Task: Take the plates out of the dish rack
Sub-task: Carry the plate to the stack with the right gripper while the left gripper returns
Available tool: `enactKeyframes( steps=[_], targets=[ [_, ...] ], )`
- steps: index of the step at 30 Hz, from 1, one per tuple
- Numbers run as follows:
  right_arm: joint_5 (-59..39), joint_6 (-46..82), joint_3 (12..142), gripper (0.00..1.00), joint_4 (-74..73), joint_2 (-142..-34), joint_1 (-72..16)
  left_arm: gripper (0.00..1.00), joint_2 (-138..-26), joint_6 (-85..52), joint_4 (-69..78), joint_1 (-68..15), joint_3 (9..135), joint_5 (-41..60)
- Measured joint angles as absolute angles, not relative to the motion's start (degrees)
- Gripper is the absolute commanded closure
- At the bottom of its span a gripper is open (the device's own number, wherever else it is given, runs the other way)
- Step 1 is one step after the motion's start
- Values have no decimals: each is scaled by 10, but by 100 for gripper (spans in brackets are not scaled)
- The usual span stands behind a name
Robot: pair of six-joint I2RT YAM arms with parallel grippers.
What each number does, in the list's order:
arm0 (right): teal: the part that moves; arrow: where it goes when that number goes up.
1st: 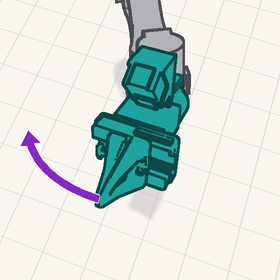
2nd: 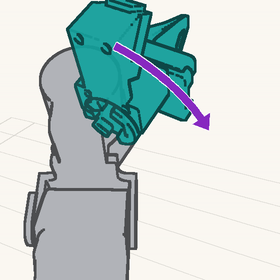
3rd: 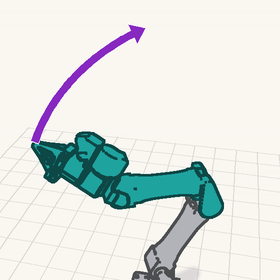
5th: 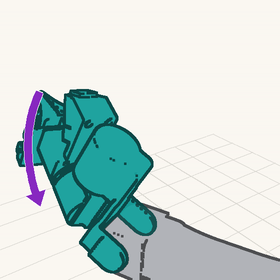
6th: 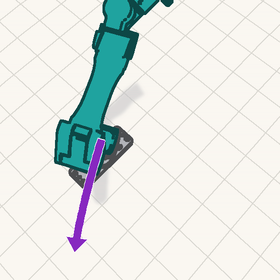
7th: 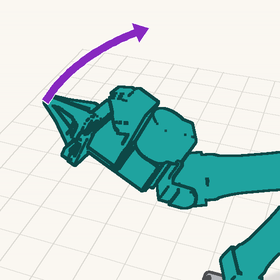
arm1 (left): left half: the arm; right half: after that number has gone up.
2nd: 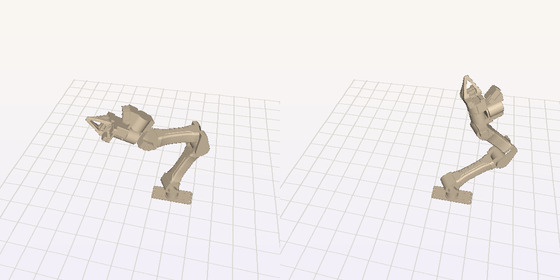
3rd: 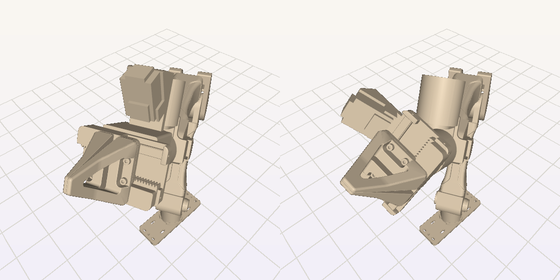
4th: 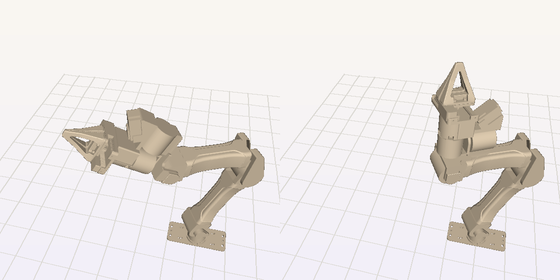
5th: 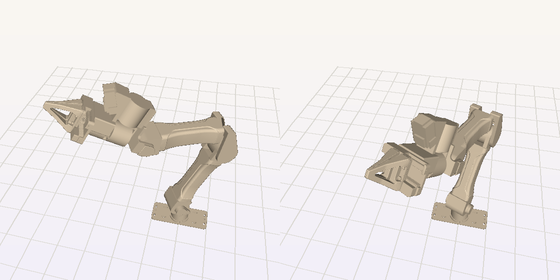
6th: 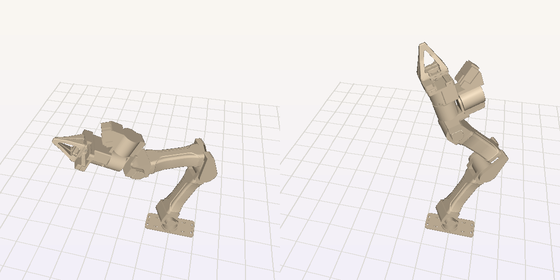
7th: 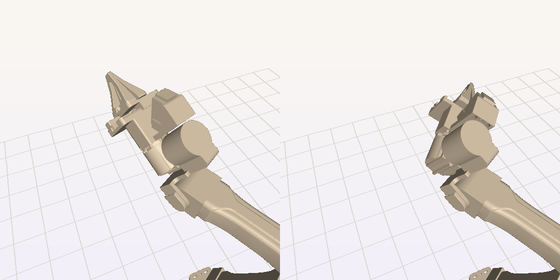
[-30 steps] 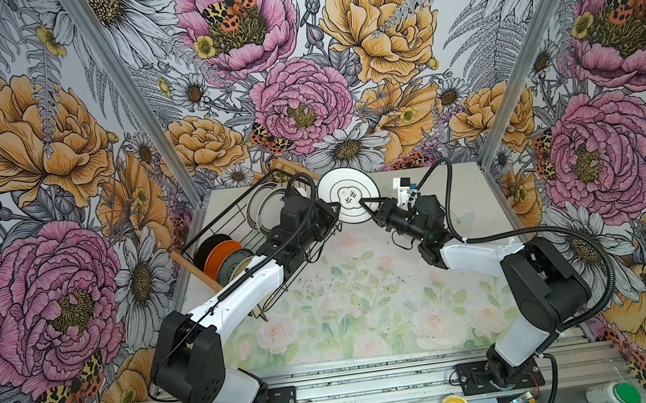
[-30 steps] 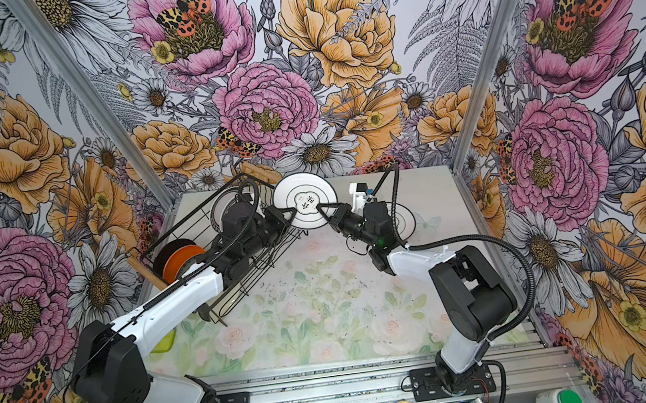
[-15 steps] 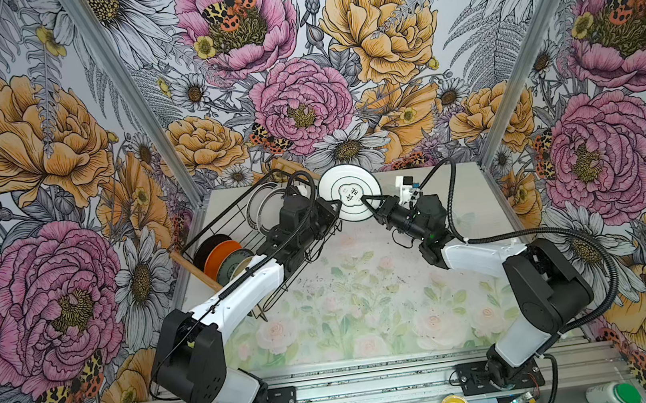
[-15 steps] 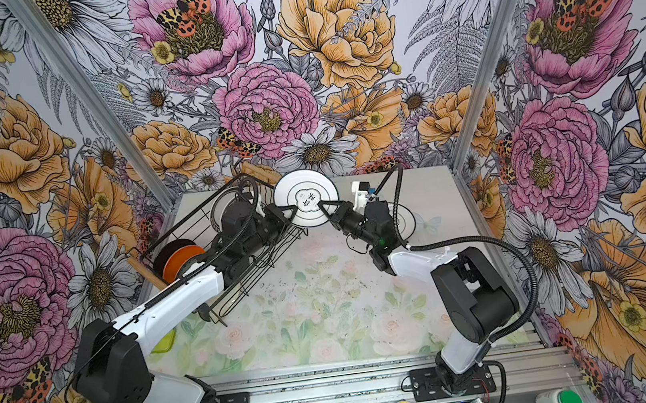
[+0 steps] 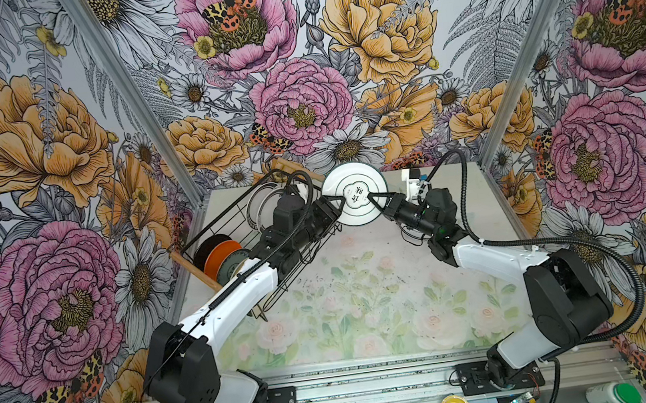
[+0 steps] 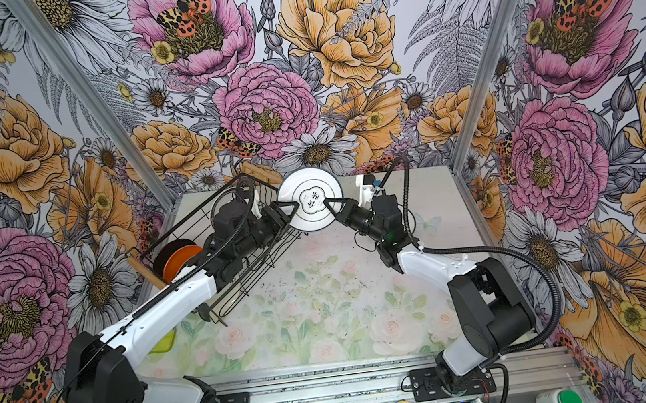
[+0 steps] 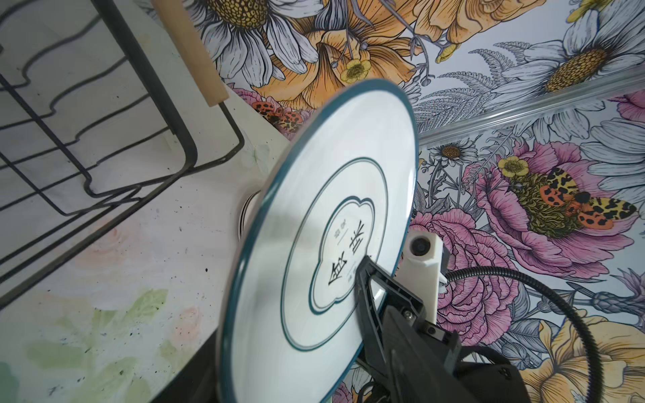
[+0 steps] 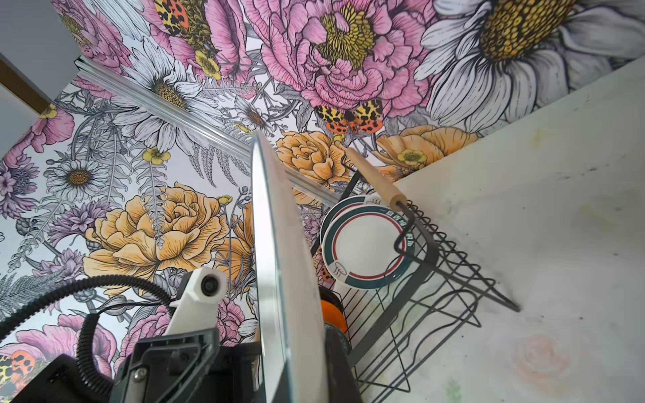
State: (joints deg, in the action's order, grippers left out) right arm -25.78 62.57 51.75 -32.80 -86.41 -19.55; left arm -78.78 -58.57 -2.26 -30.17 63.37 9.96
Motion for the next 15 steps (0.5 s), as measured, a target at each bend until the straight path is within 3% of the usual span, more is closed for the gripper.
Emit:
enactKeyframes(
  steps=[8, 10, 12, 15],
  targets=[
    [-209, 357, 646, 100, -31, -782, -132, 25, -728, -434, -171, -272, 724, 26],
    [-175, 283, 672, 100, 20, -750, -131, 18, -720, -385, -203, -267, 742, -1],
    [-130, 213, 679, 100, 52, -710, -130, 2, -712, -329, -229, -254, 747, -11],
    [-43, 137, 677, 100, 79, -673, -127, 1, -713, -272, -255, -221, 747, -22]
  ],
)
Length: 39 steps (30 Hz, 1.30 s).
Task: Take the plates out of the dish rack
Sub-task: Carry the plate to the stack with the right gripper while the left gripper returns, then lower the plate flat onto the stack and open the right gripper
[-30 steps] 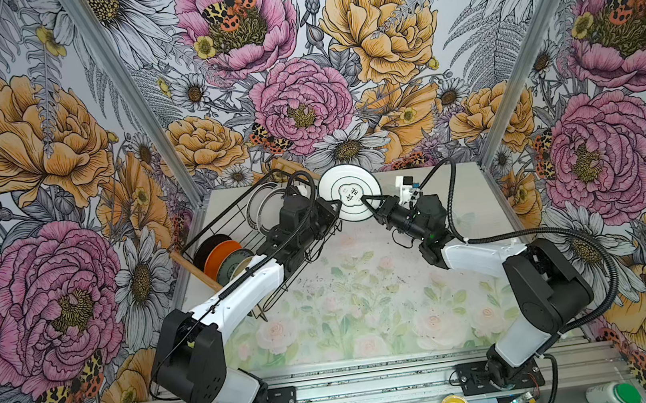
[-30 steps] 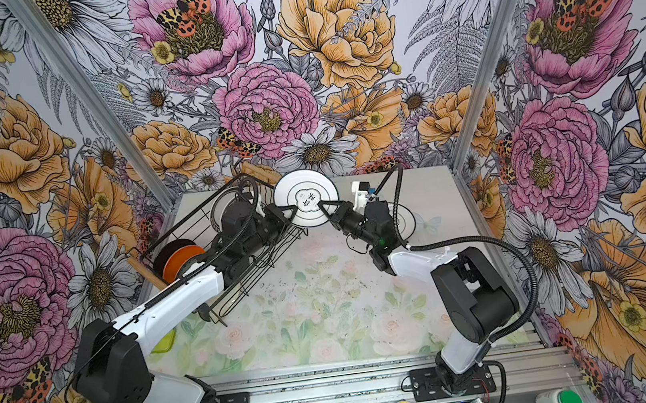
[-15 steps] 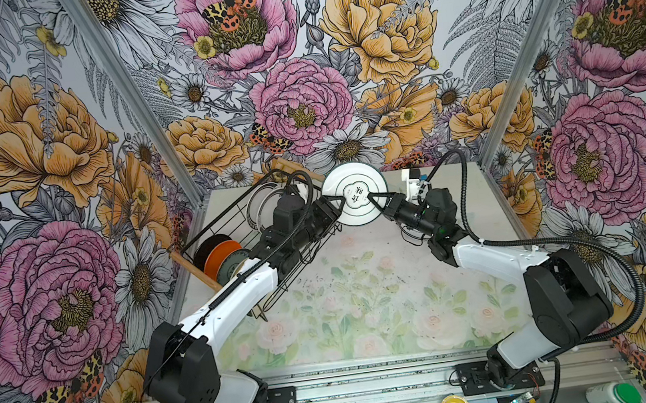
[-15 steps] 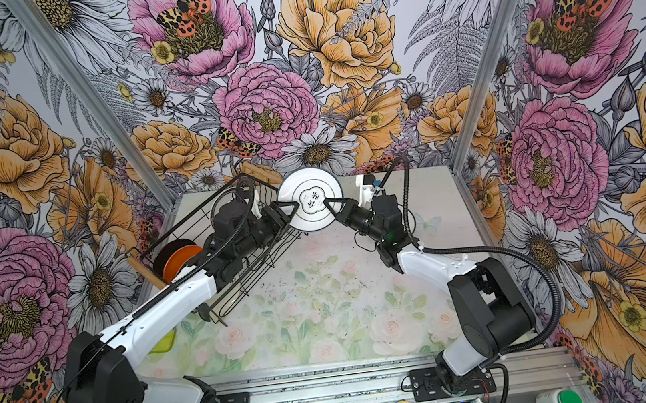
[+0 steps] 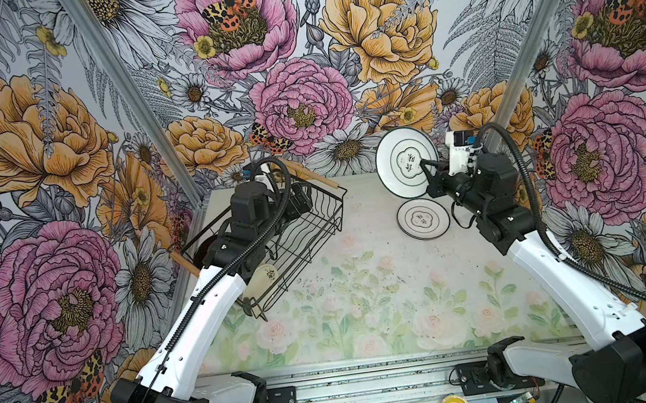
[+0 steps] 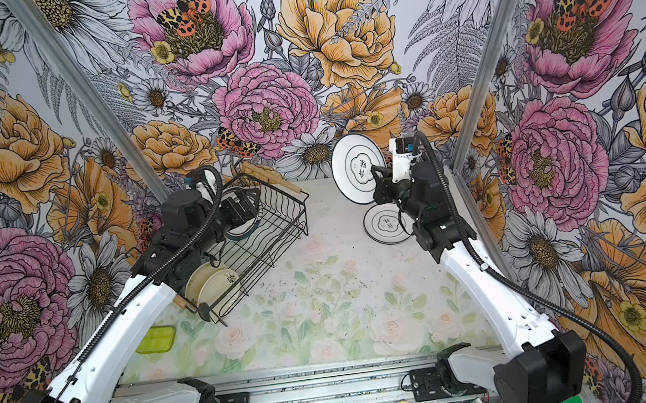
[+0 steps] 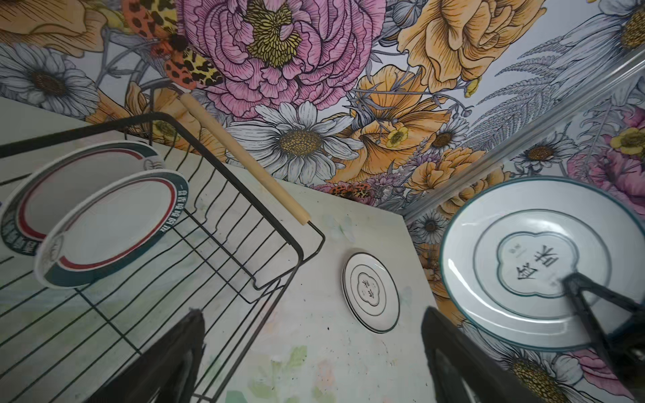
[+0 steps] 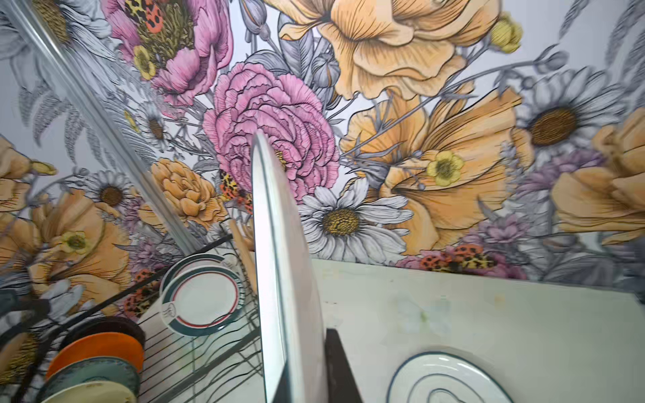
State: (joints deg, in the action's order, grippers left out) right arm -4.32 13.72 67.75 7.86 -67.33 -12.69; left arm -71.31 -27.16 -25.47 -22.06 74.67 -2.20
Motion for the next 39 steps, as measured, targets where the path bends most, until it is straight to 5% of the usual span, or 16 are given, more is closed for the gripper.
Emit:
enactKeyframes(
  steps=[7, 13, 26, 39],
  targets=[
    [109, 102, 616, 100, 83, -674, -92, 1, -727, -184, -272, -192, 737, -93],
    [139, 188, 552, 100, 99, -704, -53, 1, -751, -130, -267, -189, 720, -149],
    [-6, 357, 532, 100, 113, -824, 11, 1, -855, -102, -263, -248, 731, -266],
    [-113, 426, 526, 100, 29, -910, 45, 1, -859, -82, -240, -227, 735, -281]
  ],
)
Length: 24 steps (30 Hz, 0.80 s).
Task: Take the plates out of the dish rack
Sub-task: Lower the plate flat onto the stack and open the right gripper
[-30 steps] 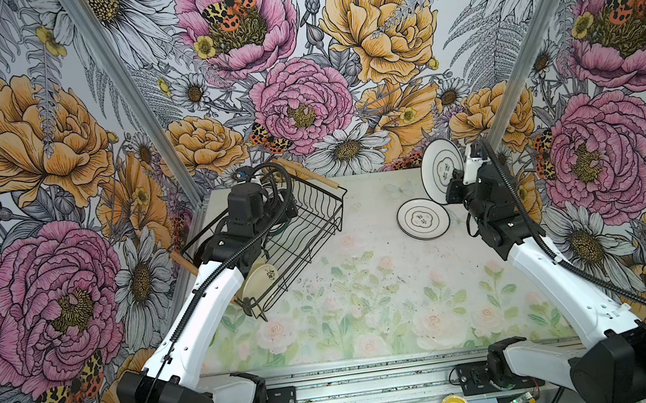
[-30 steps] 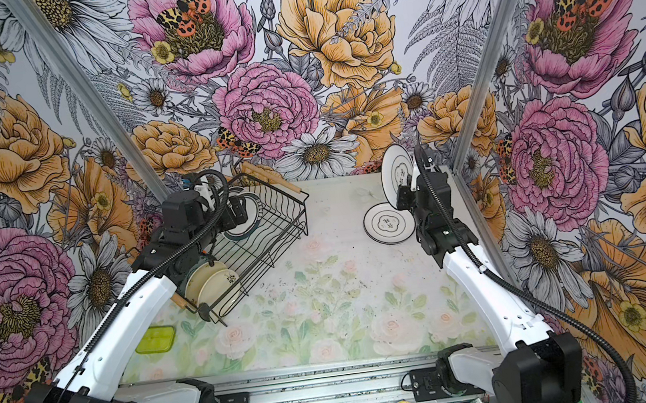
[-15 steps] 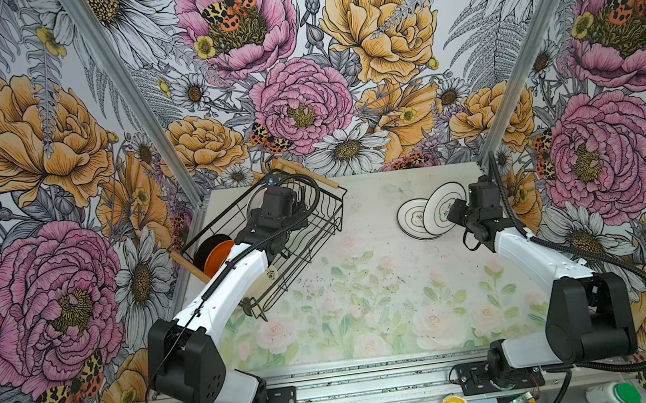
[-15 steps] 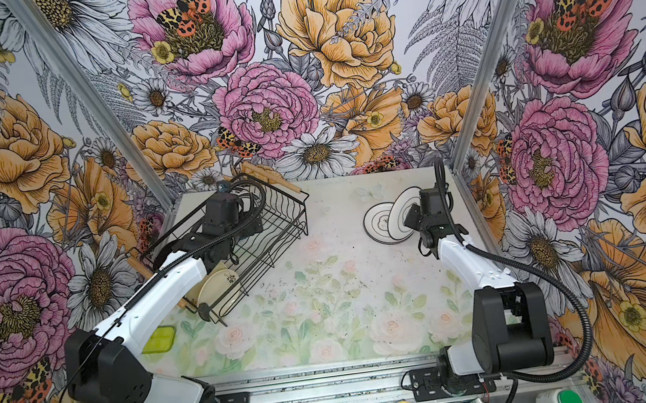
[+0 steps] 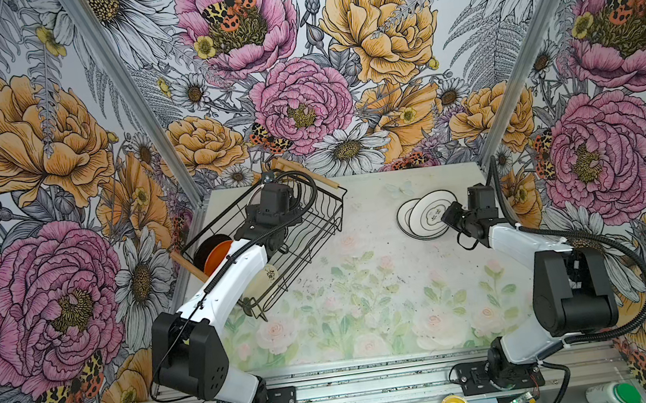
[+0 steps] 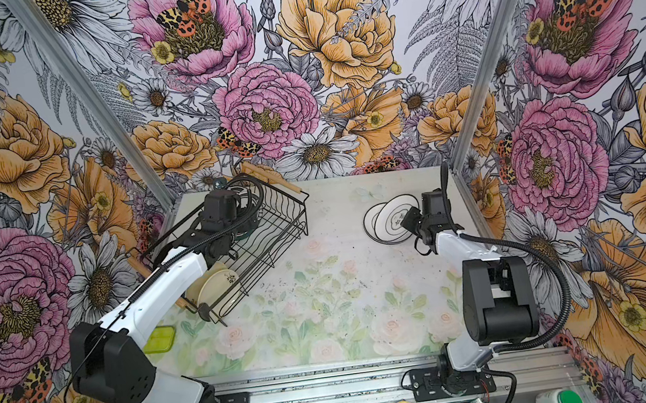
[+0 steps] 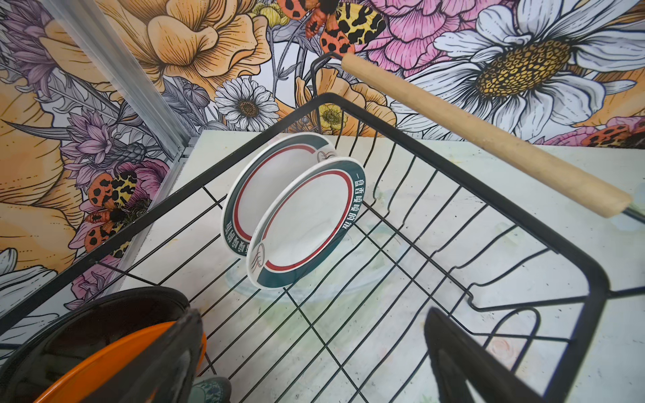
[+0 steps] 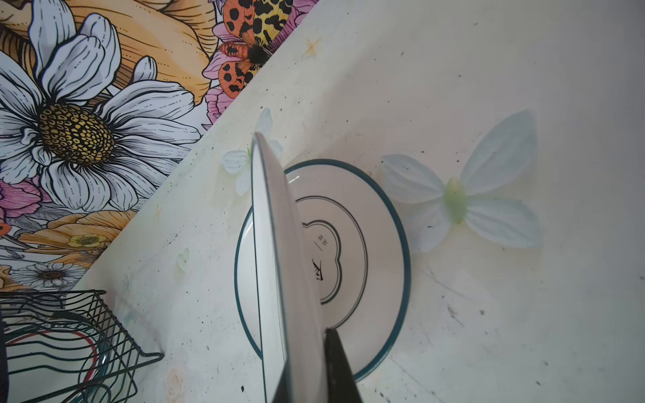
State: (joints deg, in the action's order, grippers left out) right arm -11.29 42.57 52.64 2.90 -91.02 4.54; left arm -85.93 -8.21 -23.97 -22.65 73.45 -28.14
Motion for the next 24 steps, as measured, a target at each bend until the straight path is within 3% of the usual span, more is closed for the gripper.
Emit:
enactKeyframes(
  steps=[5, 12, 24],
  targets=[
    [-137, 446, 526, 100, 4, -946, 50, 1, -859, -85, -238, -230, 735, -288],
    [-151, 461, 527, 86, -8, -954, 50, 1, -837, -90, -238, -216, 725, -269],
    [-146, 440, 547, 71, 41, -971, 50, 1, -785, -101, -235, -215, 706, -253]
  ],
)
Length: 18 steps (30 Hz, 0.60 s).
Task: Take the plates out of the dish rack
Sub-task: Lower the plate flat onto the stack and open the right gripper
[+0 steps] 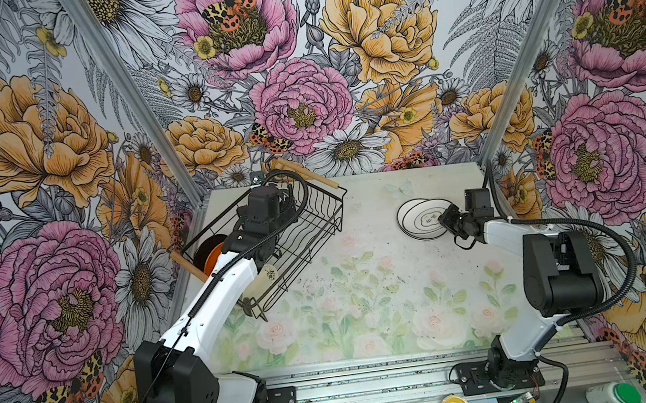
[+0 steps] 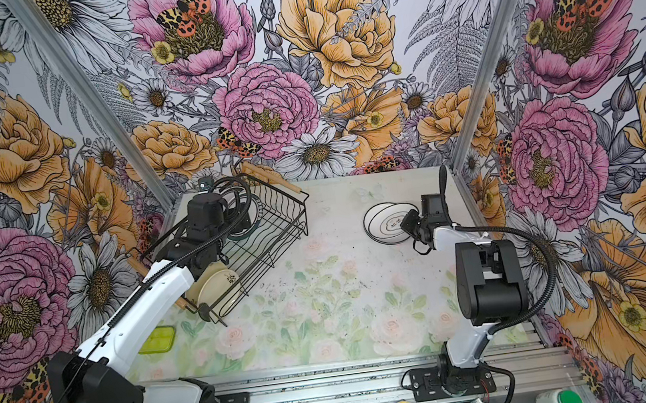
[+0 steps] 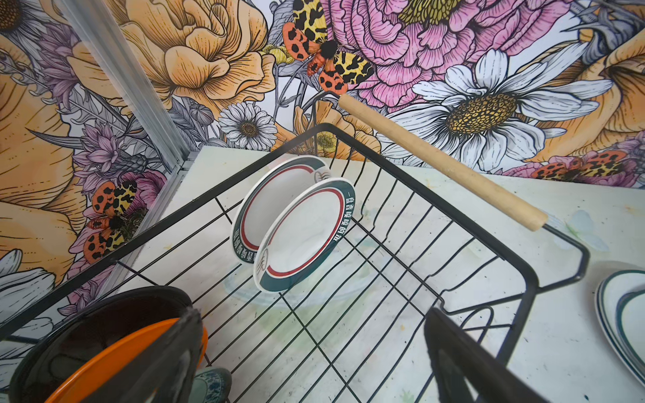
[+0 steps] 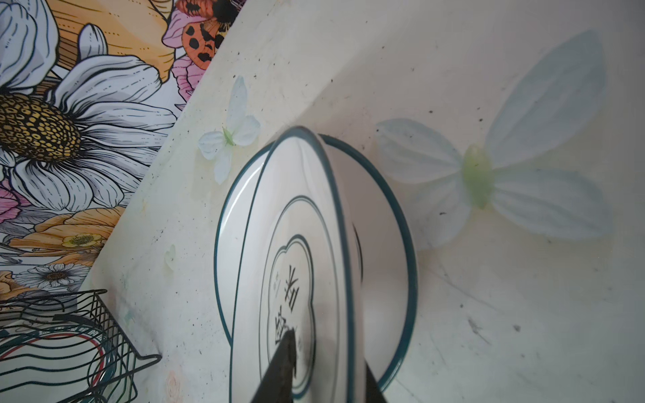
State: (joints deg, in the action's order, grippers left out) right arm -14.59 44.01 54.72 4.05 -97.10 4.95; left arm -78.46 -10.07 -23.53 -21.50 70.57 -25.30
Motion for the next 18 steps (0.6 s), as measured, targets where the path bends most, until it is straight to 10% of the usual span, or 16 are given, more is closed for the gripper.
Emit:
enactKeyframes(
  steps=[18],
  targets=[
    [-76, 388, 592, 44, 135, -973, 31, 1, -785, -102, -235, -211, 703, -239]
  ],
)
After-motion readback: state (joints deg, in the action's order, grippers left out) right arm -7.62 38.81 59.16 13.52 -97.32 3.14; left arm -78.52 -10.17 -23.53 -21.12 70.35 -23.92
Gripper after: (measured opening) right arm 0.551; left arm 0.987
